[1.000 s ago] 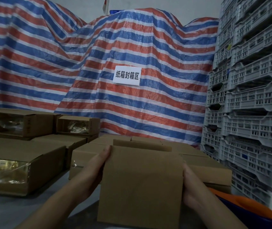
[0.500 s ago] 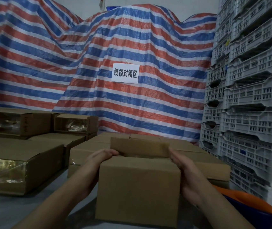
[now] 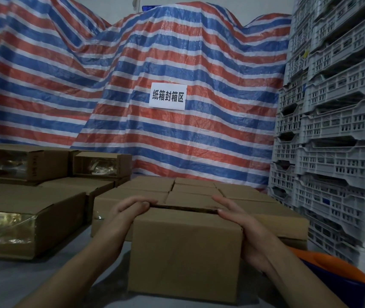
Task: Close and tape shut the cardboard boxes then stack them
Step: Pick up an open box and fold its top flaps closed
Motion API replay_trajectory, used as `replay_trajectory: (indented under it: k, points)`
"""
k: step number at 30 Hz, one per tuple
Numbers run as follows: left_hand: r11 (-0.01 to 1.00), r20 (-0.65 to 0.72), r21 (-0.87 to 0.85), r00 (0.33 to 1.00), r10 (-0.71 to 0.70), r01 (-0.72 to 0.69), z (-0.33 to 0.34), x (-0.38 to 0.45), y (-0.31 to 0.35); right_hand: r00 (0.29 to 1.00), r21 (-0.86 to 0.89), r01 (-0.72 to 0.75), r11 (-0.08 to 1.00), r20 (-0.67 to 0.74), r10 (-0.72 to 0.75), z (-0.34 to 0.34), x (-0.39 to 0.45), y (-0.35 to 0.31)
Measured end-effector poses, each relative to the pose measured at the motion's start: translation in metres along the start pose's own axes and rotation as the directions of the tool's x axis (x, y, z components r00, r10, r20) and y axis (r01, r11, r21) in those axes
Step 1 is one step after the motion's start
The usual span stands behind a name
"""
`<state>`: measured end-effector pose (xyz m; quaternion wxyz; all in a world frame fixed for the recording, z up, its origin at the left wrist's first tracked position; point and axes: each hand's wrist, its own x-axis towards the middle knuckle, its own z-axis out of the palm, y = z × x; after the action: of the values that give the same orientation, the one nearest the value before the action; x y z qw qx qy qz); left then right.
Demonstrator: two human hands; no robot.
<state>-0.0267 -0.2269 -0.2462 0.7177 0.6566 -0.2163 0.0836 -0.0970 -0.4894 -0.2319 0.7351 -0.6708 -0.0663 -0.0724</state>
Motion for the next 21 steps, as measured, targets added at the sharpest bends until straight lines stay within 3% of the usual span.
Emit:
replay_trajectory:
  k: [13,18,21]
  points:
    - [0.999,-0.046,0.027,0.999,-0.025,0.027,0.004,-0.005,0.006,1.000,-0.066,-0.014,0.998,-0.026,0.012,0.006,0.001,-0.002]
    - [0.961,0.092,0.274,0.994,-0.051,0.024,-0.002,-0.005,0.037,0.999,-0.067,-0.021,0.998,-0.030,0.019,0.008,-0.001,-0.003]
    - [0.841,0.183,0.539,0.981,-0.060,-0.049,0.007,-0.004,0.061,0.998,-0.063,-0.036,0.997,-0.058,0.033,0.009,-0.002,-0.003]
